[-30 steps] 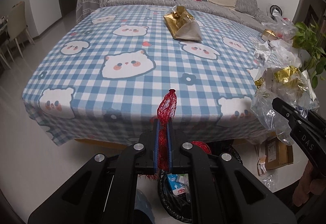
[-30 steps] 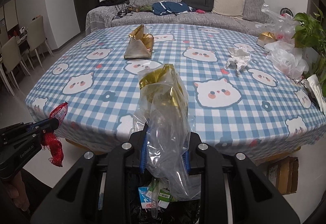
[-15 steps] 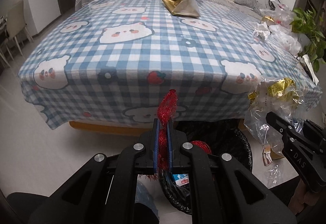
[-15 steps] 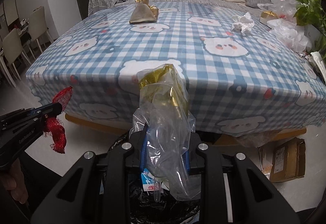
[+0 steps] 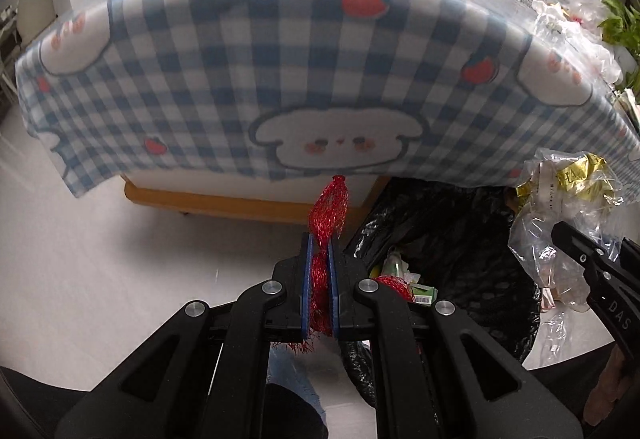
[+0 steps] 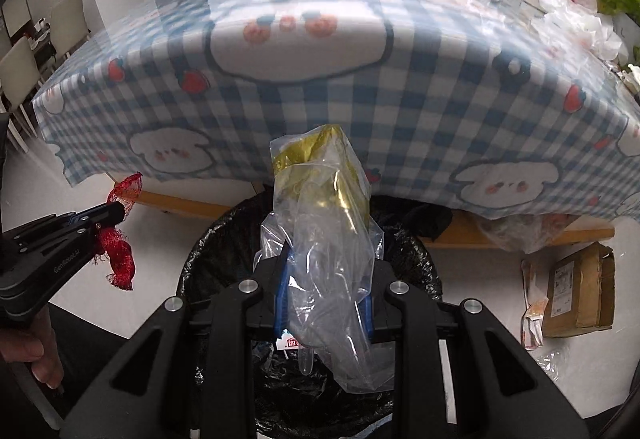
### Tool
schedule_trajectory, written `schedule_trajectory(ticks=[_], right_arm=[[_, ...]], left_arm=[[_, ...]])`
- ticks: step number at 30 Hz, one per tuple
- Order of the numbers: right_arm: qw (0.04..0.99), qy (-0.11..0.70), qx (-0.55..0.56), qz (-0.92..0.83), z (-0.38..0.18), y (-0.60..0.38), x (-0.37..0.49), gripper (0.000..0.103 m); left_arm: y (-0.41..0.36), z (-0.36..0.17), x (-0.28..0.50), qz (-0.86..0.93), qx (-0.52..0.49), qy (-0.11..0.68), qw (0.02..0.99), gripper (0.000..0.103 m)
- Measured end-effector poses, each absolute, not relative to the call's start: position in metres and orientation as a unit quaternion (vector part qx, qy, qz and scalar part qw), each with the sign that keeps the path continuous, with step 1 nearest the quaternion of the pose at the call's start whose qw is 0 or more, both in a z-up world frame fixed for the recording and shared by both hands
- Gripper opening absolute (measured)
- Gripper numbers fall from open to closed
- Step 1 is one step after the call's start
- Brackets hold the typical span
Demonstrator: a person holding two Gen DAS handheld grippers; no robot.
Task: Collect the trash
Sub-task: 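Carry the red net and clear plastic bag with both tools over the black bin, then open both tools over the bin, dropping the red net and plastic bag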
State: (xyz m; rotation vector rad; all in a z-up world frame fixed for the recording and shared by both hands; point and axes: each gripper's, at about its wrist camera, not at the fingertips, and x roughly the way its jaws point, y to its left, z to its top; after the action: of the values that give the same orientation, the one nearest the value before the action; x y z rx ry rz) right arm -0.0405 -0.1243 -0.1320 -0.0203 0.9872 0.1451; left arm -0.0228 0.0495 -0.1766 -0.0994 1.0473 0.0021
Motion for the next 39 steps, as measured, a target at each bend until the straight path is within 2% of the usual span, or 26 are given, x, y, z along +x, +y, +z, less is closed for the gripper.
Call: schedule_trajectory(ticks=[13,18,26,32,34,39], right_arm=[[0.87,0.486,-0.011,0.082,-0.157,-0.117,-0.043,0.028],[0.876,0.476,-0.007,0.08,-0.155,-0.122,-0.048,0.04],[0.883,0.464,0.007,0.066,-0.149,-0.152,-0.053,0.072],[0.889,0.457,0.005,0.044,-0.143,-0.176,-0.055,0.092],[0.891,0.454,0.007,0.033,-0.142,-0.186,-0.056,0.095],[0.886,0.463,0.014,0.015,-0.149,-0.209,-0.056,0.095]], left_arm=[[0.033,-0.184,-0.033,-0.01,-0.048,0.499,0.865,0.007],[0.013,-0.181,-0.036,-0.02,-0.039,0.501,0.865,0.007],[-0.021,-0.182,-0.037,-0.035,-0.034,0.506,0.861,0.008],[-0.042,-0.184,-0.035,-0.049,-0.025,0.507,0.86,0.008],[-0.051,-0.184,-0.035,-0.054,-0.022,0.506,0.861,0.008],[-0.067,-0.19,-0.035,-0.062,-0.017,0.511,0.857,0.011]])
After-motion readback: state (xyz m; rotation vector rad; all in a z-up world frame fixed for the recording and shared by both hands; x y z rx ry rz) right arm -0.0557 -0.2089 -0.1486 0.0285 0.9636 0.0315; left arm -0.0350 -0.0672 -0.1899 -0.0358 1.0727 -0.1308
